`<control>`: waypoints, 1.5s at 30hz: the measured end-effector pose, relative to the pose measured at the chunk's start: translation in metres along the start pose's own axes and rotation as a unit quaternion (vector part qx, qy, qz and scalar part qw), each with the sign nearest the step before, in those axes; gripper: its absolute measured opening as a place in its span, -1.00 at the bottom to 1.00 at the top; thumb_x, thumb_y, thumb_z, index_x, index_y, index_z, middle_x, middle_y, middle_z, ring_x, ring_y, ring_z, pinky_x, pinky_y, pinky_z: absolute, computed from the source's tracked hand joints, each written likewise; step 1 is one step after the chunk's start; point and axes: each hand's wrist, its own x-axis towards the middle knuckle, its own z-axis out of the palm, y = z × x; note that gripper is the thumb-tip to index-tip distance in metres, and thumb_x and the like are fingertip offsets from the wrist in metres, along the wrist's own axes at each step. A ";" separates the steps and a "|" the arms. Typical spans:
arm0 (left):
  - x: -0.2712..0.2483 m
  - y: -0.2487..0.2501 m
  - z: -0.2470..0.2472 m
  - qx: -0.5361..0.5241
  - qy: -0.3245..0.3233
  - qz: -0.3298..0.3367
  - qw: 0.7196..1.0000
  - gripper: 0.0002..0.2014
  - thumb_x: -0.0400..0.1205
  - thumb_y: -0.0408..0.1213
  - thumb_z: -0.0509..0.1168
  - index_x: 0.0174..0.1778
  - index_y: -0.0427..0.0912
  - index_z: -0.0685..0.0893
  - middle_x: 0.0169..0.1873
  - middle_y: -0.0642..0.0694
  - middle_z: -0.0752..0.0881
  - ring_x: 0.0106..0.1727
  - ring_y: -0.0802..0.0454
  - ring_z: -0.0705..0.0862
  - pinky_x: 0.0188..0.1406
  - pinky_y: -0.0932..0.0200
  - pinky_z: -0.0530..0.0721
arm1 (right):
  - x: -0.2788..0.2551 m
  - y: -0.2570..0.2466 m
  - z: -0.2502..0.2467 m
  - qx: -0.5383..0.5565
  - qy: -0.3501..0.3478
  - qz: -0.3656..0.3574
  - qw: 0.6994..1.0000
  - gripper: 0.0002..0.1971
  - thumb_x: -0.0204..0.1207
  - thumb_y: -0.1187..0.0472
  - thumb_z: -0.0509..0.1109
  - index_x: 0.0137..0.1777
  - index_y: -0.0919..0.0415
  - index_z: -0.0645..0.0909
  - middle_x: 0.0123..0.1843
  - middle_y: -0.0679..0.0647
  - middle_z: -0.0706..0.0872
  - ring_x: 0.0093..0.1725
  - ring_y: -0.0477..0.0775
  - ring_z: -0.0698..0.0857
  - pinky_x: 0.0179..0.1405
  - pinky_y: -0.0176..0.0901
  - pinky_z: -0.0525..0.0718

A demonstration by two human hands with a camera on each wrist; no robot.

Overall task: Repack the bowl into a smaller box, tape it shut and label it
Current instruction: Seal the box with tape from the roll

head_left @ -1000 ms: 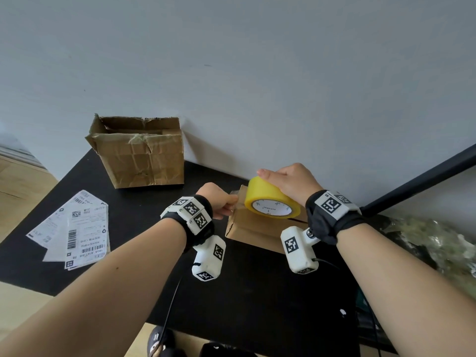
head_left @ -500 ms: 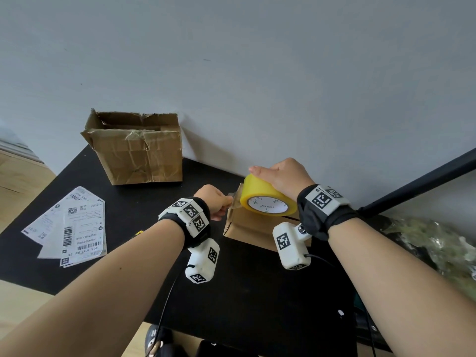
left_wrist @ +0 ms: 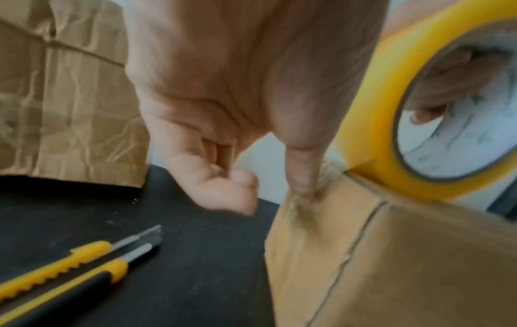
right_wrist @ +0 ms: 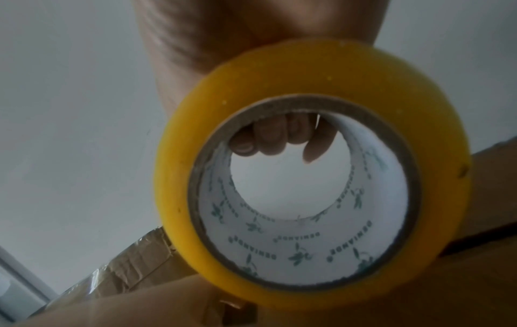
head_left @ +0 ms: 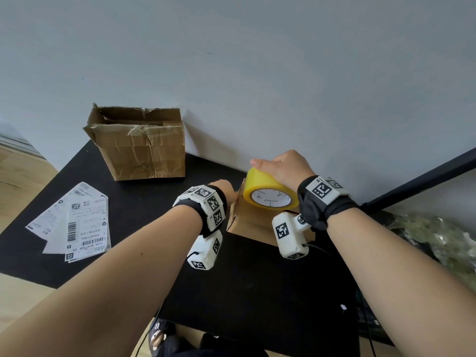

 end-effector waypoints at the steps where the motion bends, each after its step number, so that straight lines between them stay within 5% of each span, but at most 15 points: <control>1: -0.001 -0.002 -0.003 0.056 0.025 0.010 0.998 -0.51 0.66 0.07 0.17 0.16 -0.36 0.50 -0.22 -0.21 0.67 -0.15 -0.16 0.70 -0.04 0.03 0.63 | 0.000 0.000 0.000 0.001 0.001 0.001 1.000 -0.34 0.38 -0.28 0.44 -0.58 0.08 0.10 -0.57 -0.01 0.16 -0.51 0.04 0.23 -0.34 -0.06 0.23; 3: 0.001 -0.006 -0.009 0.112 0.068 0.032 0.991 -0.46 0.54 0.08 0.35 0.20 -0.34 0.52 -0.08 -0.18 0.67 -0.03 -0.13 0.71 -0.09 0.08 0.65 | 0.000 0.000 0.000 0.003 0.005 0.000 1.000 -0.34 0.38 -0.28 0.44 -0.58 0.08 0.10 -0.57 -0.01 0.16 -0.51 0.04 0.24 -0.34 -0.05 0.24; 5: 0.004 -0.002 -0.011 0.066 0.068 0.055 0.994 -0.66 0.49 -0.16 0.45 0.07 -0.33 0.68 -0.20 -0.13 0.76 -0.13 -0.06 0.77 -0.05 0.09 0.75 | 0.001 0.000 0.001 0.003 0.009 0.003 1.000 -0.34 0.37 -0.27 0.45 -0.57 0.08 0.10 -0.57 -0.01 0.16 -0.51 0.05 0.24 -0.33 -0.05 0.24; 7: 0.003 0.005 -0.011 0.044 0.046 0.065 0.996 -0.84 0.45 -0.40 0.42 -0.07 -0.32 0.77 -0.28 -0.15 0.82 -0.17 -0.02 0.81 -0.01 0.05 0.78 | 0.002 0.001 0.001 0.008 0.010 0.006 1.000 -0.33 0.37 -0.26 0.46 -0.57 0.08 0.09 -0.57 -0.01 0.16 -0.51 0.05 0.23 -0.33 -0.06 0.23; 10: -0.002 0.018 -0.010 0.083 0.022 0.081 0.993 -0.88 0.40 -0.47 0.41 -0.17 -0.33 0.75 -0.26 -0.17 0.79 -0.12 -0.07 0.79 0.03 0.04 0.77 | 0.002 0.001 0.000 0.007 0.013 0.006 1.000 -0.33 0.37 -0.25 0.46 -0.58 0.08 0.08 -0.58 -0.02 0.15 -0.52 0.06 0.22 -0.36 -0.07 0.21; 13: -0.001 0.024 -0.007 0.143 -0.018 0.084 0.986 -0.88 0.40 -0.39 0.46 -0.32 -0.21 0.62 -0.33 -0.10 0.68 -0.12 -0.06 0.72 0.05 0.09 0.72 | 0.003 0.000 0.000 0.007 0.012 0.008 1.000 -0.34 0.37 -0.25 0.47 -0.57 0.09 0.10 -0.57 -0.02 0.16 -0.53 0.06 0.23 -0.37 -0.09 0.21; 19: 0.004 0.020 -0.004 0.182 -0.117 0.076 0.973 -0.44 0.39 -0.19 0.55 0.30 -0.21 0.59 0.14 -0.12 0.66 0.22 -0.11 0.64 0.29 0.00 0.61 | 0.003 0.001 -0.001 0.008 0.008 0.007 1.000 -0.34 0.39 -0.25 0.45 -0.57 0.10 0.11 -0.58 -0.01 0.17 -0.53 0.05 0.24 -0.37 -0.09 0.23; 21: 0.007 0.020 0.001 0.191 -0.116 0.102 0.969 -0.22 0.37 -0.13 0.58 0.50 -0.13 0.41 0.35 -0.11 0.55 0.38 -0.13 0.52 0.41 -0.07 0.50 | 0.003 0.002 -0.001 0.014 0.009 0.008 1.000 -0.34 0.40 -0.25 0.44 -0.57 0.10 0.12 -0.58 -0.01 0.19 -0.52 0.05 0.26 -0.37 -0.09 0.24; 24: 0.011 0.017 0.005 0.137 -0.053 0.172 0.974 0.26 0.07 -0.11 0.70 0.63 0.01 0.07 0.55 -0.01 0.29 0.52 -0.07 0.34 0.46 -0.21 0.42 | 0.003 0.003 -0.002 0.021 0.011 0.013 1.000 -0.36 0.41 -0.24 0.43 -0.57 0.10 0.13 -0.57 -0.01 0.22 -0.51 0.07 0.30 -0.35 -0.09 0.27; 27: 0.011 0.013 0.004 0.123 -0.053 0.203 0.970 0.08 0.16 -0.22 0.69 0.55 0.04 0.21 0.30 0.17 0.42 0.32 0.11 0.43 0.36 0.06 0.44 | 0.002 0.004 -0.002 0.025 0.010 0.002 1.000 -0.35 0.45 -0.23 0.40 -0.56 0.08 0.08 -0.57 -0.02 0.15 -0.52 0.06 0.23 -0.37 -0.09 0.21; 31: 0.013 0.017 0.000 0.234 -0.041 0.200 0.950 -0.02 0.12 0.02 0.66 0.46 0.11 0.35 0.33 0.07 0.53 0.40 -0.03 0.49 0.42 -0.14 0.48 | 0.002 0.005 -0.003 0.007 0.001 -0.008 1.000 -0.35 0.46 -0.26 0.36 -0.57 0.08 0.07 -0.58 -0.04 0.15 -0.53 0.06 0.23 -0.37 -0.10 0.23; 38: 0.007 0.023 0.001 0.372 -0.027 0.138 0.917 0.16 0.19 0.35 0.49 0.63 0.18 -0.01 0.58 0.13 0.28 0.67 -0.14 0.03 0.56 -0.35 0.11 | -0.004 0.008 -0.009 -0.011 -0.025 -0.032 0.999 -0.35 0.48 -0.25 0.34 -0.58 0.09 0.09 -0.57 -0.03 0.20 -0.54 0.06 0.27 -0.40 -0.12 0.26; 45: 0.006 0.020 -0.001 0.337 -0.014 0.134 0.932 0.16 0.06 0.35 0.53 0.52 0.37 0.01 0.39 0.00 0.53 0.51 -0.10 0.40 0.44 -0.23 0.38 | -0.011 0.023 -0.021 -0.033 -0.022 -0.017 0.999 -0.37 0.48 -0.25 0.33 -0.58 0.09 0.12 -0.58 -0.03 0.24 -0.54 0.05 0.31 -0.43 -0.13 0.26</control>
